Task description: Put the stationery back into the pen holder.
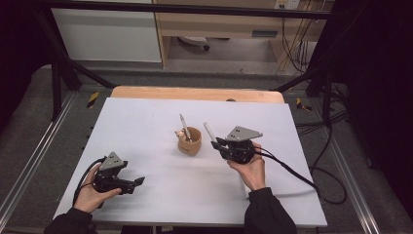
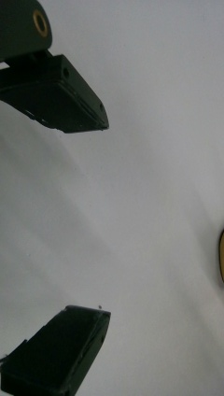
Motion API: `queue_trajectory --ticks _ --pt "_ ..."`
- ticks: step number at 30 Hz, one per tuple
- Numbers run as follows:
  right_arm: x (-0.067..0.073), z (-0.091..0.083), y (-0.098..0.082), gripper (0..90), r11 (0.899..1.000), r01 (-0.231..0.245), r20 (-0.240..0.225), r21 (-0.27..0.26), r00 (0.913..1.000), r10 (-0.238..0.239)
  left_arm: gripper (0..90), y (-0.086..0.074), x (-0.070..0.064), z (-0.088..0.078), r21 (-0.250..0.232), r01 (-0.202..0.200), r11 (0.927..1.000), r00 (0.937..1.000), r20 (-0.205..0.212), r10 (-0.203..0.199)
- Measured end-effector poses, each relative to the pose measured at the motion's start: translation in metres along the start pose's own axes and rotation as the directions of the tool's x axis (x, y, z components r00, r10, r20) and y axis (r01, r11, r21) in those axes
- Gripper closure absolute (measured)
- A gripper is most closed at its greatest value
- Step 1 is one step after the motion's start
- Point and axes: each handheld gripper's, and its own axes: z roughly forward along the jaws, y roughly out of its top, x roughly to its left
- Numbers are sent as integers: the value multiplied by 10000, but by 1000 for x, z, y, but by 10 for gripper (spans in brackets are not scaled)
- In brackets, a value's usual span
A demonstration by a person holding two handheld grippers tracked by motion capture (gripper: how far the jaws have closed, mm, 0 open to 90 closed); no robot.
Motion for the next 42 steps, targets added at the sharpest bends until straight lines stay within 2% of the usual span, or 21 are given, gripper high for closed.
queue_trajectory --ticks 5,9,17,21,28,40,42 --pt "-4 3 11 788 9970 -610 39 -468 9981 612 75 -1 2 -1 -55 84 9999 10000 -15 -84" --pt "-6 6 21 788 9905 -1012 55 -930 9948 1021 75 -1 3 -1 -58 67 10000 10000 6 -67" --pt "-7 18 39 788 9794 -1414 146 -1444 9893 1450 75 -3 3 0 -41 126 9999 9999 -16 -127" --pt "-10 26 43 788 9696 -1719 228 -1739 9837 1785 75 -4 3 2 41 88 10000 10000 -25 -88" --pt "-12 43 41 788 9437 -2448 133 -2225 9671 2540 75 -6 3 3 100 49 9999 10000 -38 -48" --pt "-8 73 42 788 9277 -2747 -10 -2527 9589 2837 75 -5 4 3 72 42 10000 10000 -5 -42" --pt "-7 78 40 788 9284 -2772 -24 -2474 9584 2855 75 -5 4 3 63 38 10000 10000 -14 -38"
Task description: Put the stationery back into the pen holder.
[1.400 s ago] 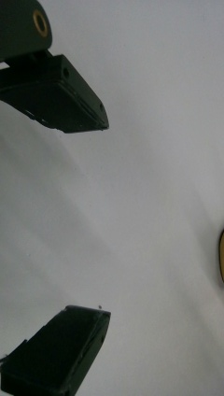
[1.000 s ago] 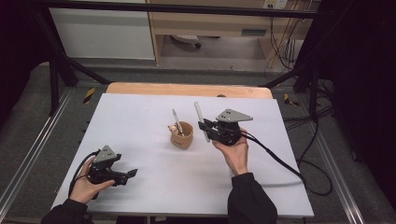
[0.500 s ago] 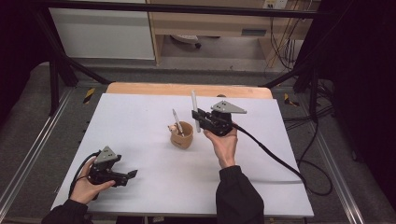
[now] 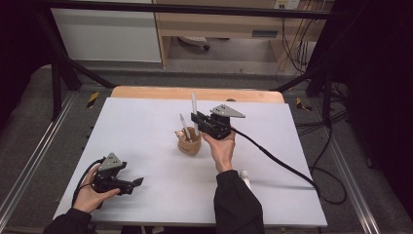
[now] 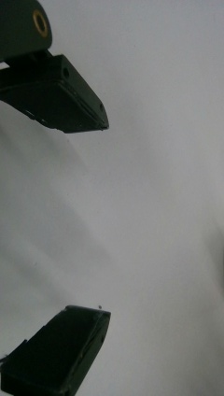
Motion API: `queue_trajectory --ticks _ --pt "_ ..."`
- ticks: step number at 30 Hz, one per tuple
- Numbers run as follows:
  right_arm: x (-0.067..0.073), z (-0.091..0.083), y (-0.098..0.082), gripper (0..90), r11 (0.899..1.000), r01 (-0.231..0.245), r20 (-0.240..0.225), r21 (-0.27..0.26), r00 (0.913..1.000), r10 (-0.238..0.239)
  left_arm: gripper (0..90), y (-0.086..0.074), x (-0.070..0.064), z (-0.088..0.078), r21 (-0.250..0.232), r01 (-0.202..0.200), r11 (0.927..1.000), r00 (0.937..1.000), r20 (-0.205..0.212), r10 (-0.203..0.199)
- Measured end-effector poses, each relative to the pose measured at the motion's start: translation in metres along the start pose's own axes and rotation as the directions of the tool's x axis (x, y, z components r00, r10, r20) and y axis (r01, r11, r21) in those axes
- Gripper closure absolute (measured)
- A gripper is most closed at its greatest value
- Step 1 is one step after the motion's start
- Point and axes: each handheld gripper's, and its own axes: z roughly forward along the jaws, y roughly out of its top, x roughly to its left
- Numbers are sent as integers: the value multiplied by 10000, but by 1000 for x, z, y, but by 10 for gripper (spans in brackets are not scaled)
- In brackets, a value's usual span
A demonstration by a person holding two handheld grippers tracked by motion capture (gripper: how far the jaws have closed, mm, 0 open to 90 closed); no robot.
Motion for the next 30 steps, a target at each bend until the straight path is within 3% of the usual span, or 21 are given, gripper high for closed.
queue_trajectory --ticks 16,30 --pt "-1 26 -30 788 9982 -1 -47 592 10000 3 75 -1 0 0 7 -15 10000 10000 -1 15" --pt "-3 32 -45 786 9933 245 113 1133 9996 -260 75 -1 1 1 37 0 10000 10000 -21 0"
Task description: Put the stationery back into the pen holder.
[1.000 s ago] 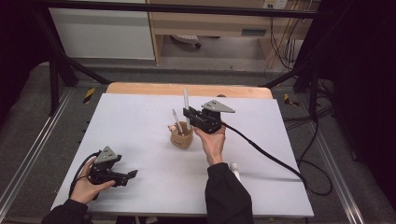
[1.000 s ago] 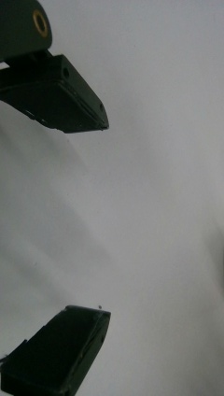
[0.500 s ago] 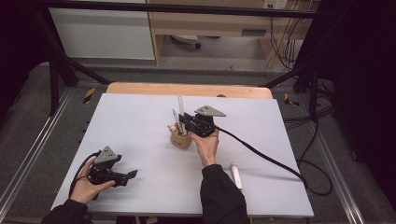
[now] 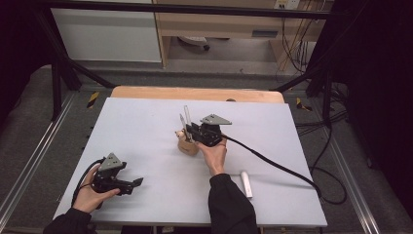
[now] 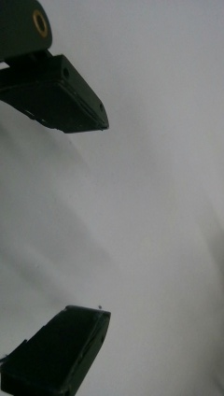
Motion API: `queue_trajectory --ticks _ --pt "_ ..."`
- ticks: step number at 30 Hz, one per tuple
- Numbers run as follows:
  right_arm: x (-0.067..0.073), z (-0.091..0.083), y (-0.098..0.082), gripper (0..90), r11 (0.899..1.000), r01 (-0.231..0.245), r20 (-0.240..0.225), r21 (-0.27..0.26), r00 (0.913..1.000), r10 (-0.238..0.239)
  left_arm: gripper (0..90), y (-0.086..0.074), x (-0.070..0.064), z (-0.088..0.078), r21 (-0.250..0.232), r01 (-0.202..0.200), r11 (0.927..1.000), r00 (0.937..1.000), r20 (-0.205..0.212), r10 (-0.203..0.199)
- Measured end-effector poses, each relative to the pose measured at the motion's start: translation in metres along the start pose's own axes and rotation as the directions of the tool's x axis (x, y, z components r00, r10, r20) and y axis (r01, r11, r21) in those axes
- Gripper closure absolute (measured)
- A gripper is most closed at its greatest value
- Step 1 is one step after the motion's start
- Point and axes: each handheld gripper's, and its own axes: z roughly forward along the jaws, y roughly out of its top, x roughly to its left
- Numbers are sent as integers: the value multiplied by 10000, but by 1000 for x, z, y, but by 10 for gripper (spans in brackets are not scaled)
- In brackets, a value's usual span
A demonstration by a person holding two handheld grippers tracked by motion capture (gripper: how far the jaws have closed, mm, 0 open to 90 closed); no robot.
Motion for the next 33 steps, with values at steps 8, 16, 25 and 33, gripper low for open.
queue_trajectory --ticks 8,16,25,33 --pt "-4 -1 -6 785 10000 -56 73 63 10000 56 75 0 0 1 46 -47 10000 10000 12 47" --pt "-4 0 -12 782 9993 147 124 348 9998 -151 75 0 -1 1 78 -63 9999 10000 8 63" --pt "-3 -10 -4 696 9986 426 181 328 9989 -432 75 0 -2 1 57 -105 9999 9999 27 105" --pt "-1 -40 16 470 9905 1004 117 940 9947 -1020 75 0 -2 1 47 -79 10000 10000 40 79"
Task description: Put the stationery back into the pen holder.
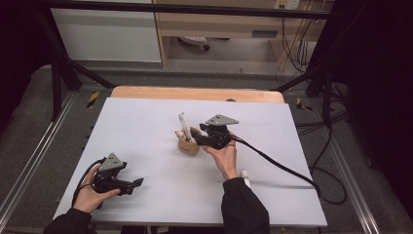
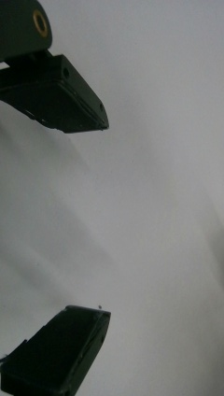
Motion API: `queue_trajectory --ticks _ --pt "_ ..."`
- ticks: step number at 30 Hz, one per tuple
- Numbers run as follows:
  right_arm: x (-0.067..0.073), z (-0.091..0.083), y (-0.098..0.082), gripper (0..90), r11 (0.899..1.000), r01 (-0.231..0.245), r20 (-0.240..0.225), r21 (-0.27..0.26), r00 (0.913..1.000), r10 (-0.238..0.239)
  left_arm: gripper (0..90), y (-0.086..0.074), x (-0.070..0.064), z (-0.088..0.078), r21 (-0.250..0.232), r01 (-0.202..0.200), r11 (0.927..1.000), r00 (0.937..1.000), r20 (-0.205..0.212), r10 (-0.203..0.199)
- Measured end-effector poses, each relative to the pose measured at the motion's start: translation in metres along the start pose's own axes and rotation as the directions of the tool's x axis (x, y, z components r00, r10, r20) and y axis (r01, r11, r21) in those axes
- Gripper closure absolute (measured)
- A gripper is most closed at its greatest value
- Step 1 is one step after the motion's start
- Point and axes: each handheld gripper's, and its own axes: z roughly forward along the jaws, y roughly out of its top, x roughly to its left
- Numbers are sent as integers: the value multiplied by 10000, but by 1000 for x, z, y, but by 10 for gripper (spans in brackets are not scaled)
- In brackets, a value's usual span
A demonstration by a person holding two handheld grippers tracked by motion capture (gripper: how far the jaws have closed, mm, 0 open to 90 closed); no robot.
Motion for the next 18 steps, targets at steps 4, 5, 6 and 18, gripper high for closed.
queue_trajectory --ticks 4,5,6,18 --pt "-4 -18 7 328 9988 -87 -55 484 9999 90 75 0 0 0 28 -1 10000 10000 12 1" --pt "-5 -23 7 297 9980 -123 -126 624 9998 131 73 0 0 0 24 5 10000 10000 23 -6" --pt "-6 -27 7 277 9967 -166 -185 791 9997 181 74 0 0 1 24 5 10000 10000 23 -5" --pt "-18 -60 -18 108 9748 205 -24 2223 9998 -205 62 0 -1 2 89 41 10000 10000 -32 -41"
